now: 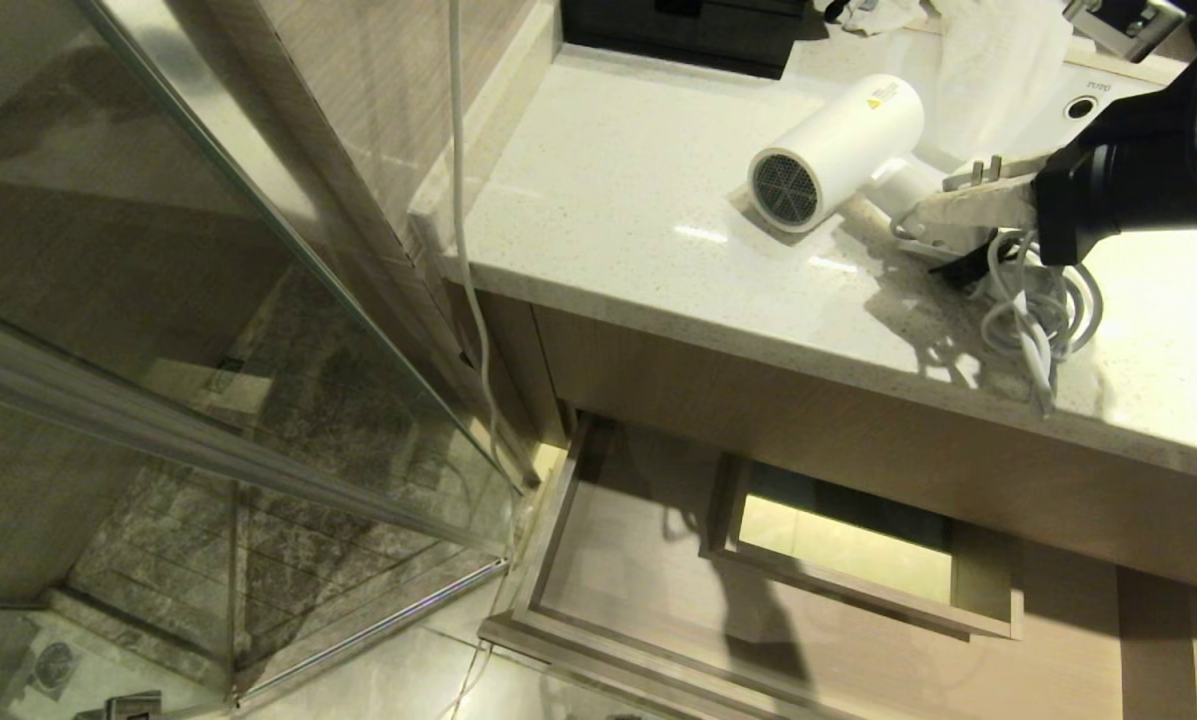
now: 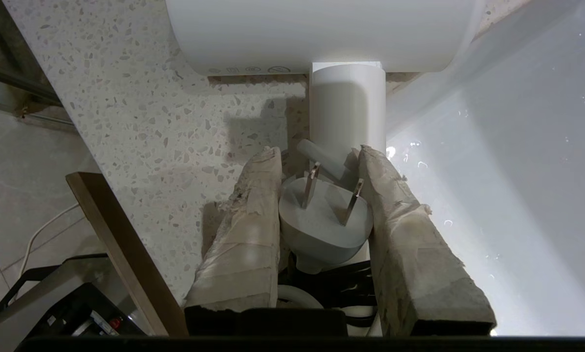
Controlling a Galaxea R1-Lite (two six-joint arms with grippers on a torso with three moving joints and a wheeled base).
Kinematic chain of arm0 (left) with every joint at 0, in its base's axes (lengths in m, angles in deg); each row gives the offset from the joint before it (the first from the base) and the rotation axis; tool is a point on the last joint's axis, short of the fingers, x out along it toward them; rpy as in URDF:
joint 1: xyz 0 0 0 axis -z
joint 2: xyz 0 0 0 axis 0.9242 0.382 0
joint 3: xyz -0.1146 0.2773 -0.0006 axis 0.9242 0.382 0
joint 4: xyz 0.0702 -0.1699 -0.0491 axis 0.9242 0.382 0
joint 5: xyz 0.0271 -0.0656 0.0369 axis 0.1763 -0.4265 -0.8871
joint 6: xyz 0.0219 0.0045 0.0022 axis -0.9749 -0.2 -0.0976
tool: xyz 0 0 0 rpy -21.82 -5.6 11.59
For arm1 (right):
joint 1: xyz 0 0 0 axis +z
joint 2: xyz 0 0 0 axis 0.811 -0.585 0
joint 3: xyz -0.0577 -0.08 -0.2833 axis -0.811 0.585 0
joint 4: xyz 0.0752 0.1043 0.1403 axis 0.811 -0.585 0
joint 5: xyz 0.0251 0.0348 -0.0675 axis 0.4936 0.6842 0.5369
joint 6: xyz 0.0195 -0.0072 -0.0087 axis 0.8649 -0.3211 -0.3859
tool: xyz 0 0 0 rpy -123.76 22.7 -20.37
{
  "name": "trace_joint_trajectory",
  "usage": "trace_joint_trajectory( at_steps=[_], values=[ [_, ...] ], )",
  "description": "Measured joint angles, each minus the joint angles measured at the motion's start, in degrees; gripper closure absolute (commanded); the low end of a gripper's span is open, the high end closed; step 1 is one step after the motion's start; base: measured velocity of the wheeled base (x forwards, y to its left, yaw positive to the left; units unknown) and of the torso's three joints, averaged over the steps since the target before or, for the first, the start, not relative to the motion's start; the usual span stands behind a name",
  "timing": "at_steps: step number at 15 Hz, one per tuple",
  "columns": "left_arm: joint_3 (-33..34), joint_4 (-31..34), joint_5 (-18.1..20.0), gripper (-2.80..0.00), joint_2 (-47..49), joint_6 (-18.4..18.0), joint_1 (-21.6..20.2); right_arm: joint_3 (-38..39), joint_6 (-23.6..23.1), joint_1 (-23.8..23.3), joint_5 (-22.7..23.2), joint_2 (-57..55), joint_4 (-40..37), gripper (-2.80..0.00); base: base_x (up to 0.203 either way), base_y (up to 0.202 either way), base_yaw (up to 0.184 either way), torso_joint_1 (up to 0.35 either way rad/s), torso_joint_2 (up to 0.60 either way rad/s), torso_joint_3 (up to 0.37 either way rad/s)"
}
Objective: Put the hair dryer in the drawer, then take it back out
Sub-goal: Place it on the countertop
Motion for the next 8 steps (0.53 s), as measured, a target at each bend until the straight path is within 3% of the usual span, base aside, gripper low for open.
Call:
trace_joint_trajectory(
  at_steps=[8],
  values=[
    [0.0,0.0,0.0,0.00,0.0,0.0,0.0,0.0,0.2,0.4,-0.1,-1.0,0.2,0.00,0.000,0.000,0.000,0.000,0.00,0.000]
  ],
)
